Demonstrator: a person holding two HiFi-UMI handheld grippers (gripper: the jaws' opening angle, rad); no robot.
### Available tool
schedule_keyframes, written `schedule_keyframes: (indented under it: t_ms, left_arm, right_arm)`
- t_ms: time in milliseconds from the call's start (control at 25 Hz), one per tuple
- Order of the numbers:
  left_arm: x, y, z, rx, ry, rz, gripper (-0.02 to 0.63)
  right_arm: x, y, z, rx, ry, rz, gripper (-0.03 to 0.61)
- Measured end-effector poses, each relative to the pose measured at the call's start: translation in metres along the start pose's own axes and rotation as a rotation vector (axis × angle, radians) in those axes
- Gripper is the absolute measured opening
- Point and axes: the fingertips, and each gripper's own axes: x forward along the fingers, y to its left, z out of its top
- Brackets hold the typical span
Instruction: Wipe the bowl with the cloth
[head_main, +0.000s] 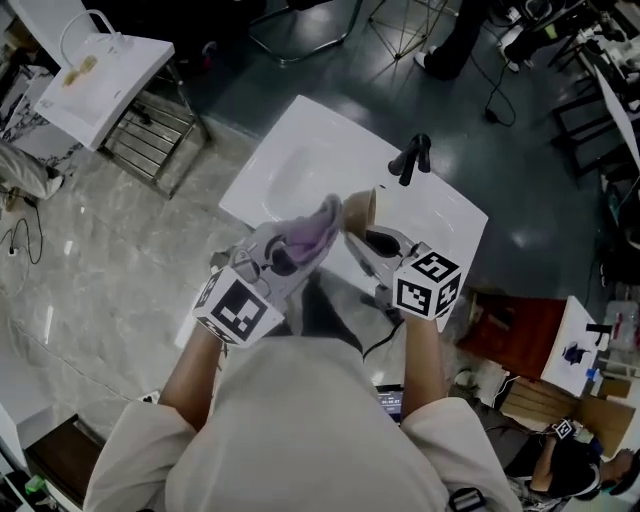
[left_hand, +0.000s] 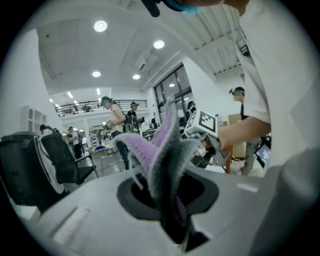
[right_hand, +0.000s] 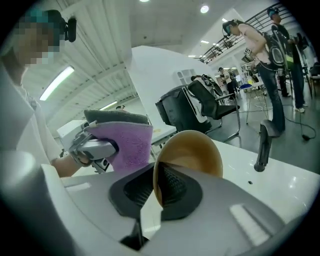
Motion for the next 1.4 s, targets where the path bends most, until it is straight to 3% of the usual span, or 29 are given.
schedule_keyframes:
  t_ms: [360, 640, 920, 1080, 1200, 1400]
  left_arm:
    - [0.016, -0.051, 0.036, 0.197, -0.020, -0.161, 0.069]
    - [0.034, -0.065, 0.063, 0.213, -0.055, -0.294, 0.077]
    - [0.047, -0.064, 0.074, 0.176, -0.105, -0.332, 0.077]
    - [0.052, -0.058, 0.070, 0.087, -0.125, -0.384, 0.075]
    - [0.055, -0.045, 0.060, -0.017, -0.131, -0.429, 0.074]
    - [0.055, -0.032, 0.035, -0.055, -0.097, -0.497, 0.070]
  right_arm:
    - [-0.039, 0.043, -0.011, 0.001, -0.059, -0.012, 0.014]
    - [-0.065, 0.058, -0.009, -0.074, -0.043, 0.012, 0.016]
    - [-0.087, 0.072, -0.020, -0.126, -0.012, 0.070, 0.031]
    - [-0.093, 0.079, -0.026, -0.091, -0.046, 0.104, 0.031]
    - [-0.095, 0.091, -0.026, -0.090, -0.063, 0.167, 0.032]
    - [-0.086, 0.119, -0.025, -0.118, -0.072, 0.327, 0.040]
